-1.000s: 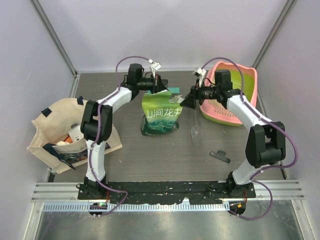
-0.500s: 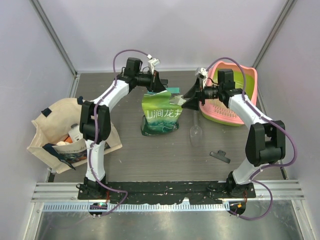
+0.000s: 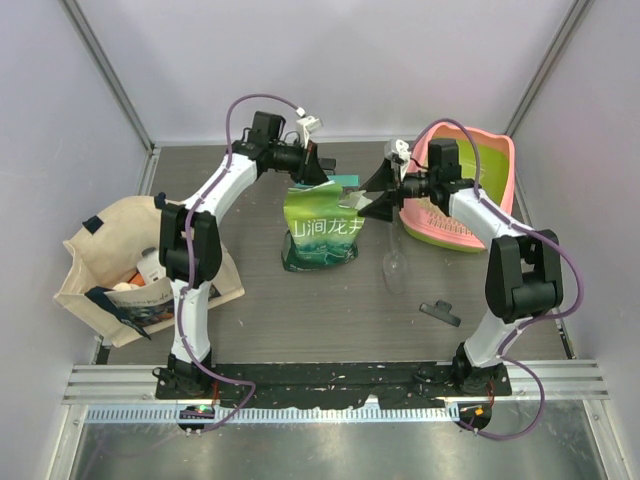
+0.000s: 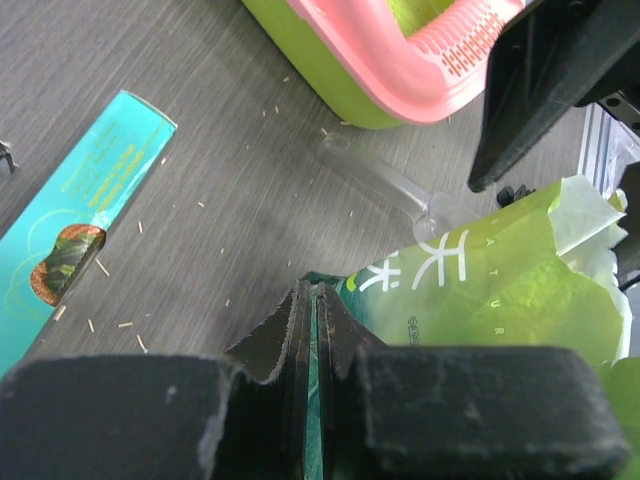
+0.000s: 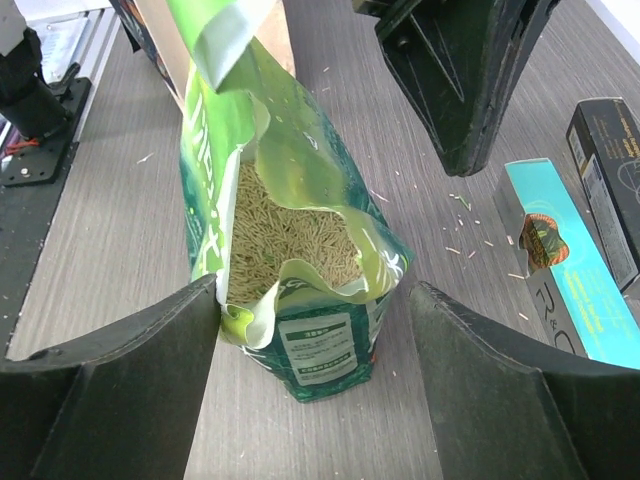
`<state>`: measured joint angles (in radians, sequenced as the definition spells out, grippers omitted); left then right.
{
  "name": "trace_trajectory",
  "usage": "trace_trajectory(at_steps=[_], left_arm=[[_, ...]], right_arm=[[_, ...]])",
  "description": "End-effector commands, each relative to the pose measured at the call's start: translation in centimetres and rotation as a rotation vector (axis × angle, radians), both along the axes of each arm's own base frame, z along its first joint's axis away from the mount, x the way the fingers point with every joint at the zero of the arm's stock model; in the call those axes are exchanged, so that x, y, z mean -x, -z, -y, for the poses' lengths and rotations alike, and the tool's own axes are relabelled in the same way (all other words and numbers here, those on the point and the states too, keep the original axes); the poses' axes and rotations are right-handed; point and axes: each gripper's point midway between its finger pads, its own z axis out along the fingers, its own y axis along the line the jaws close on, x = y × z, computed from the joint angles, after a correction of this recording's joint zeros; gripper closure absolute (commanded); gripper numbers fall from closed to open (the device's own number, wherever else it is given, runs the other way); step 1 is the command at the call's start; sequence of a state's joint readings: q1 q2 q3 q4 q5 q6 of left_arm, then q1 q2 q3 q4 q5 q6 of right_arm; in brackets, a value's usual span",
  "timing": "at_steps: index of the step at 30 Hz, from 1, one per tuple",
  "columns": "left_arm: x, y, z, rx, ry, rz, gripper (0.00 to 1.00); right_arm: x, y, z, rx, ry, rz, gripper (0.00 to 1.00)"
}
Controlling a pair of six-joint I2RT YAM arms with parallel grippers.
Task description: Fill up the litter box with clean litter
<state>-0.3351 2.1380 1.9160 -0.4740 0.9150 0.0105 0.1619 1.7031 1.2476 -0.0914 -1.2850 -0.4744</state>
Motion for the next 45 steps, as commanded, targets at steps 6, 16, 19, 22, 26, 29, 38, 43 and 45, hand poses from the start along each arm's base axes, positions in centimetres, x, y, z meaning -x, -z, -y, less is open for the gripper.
trace_trajectory(at_steps=[6, 16, 19, 22, 26, 29, 38, 43, 45], left_arm=[[0.4, -1.5, -0.8, -0.030, 0.007, 0.048, 0.91], [0.4, -1.7, -1.1, -0.034, 0.002, 0.051, 0.91], [0.5, -1.5, -1.2, -0.042, 0.002, 0.048, 0.91], [0.5, -1.6, -1.3, -0.043, 0.002, 0.049, 0.91], [0.5, -1.4, -1.3, -0.045, 0.002, 0.045, 0.92], [0.4, -1.2, -1.3, -0.045, -0.002, 0.044, 0.92], [0.4, -1.2, -1.5, -0.054, -0.008, 0.038, 0.91], [0.4, -1.0, -1.6, -0.056, -0.010, 0.037, 0.92], [0.3, -1.1, -1.6, -0.051, -0.013, 0.038, 0.92]], right_arm=[[-1.8, -1.3, -1.2, -0.064, -0.033, 0.149, 0.20], [-0.8, -0.4, -2.5, -0.087, -0.084, 0.032, 0.33], [-0.5, -0.1, -2.6, -0.086, -0.080, 0.006, 0.36], [-0.2, 0.0, -3.0, -0.096, -0.084, -0.005, 0.36], [0.9, -0.1, -3.1, -0.155, -0.053, -0.156, 0.37], [1.5, -1.5, -3.4, -0.240, -0.054, -0.222, 0.39], [1.1, -3.4, -4.0, -0.372, -0.090, -0.203, 0.46], [1.6, -3.2, -4.0, -0.350, -0.113, -0.209, 0.41], [1.9, -3.2, -4.1, -0.346, -0.119, -0.209, 0.42]])
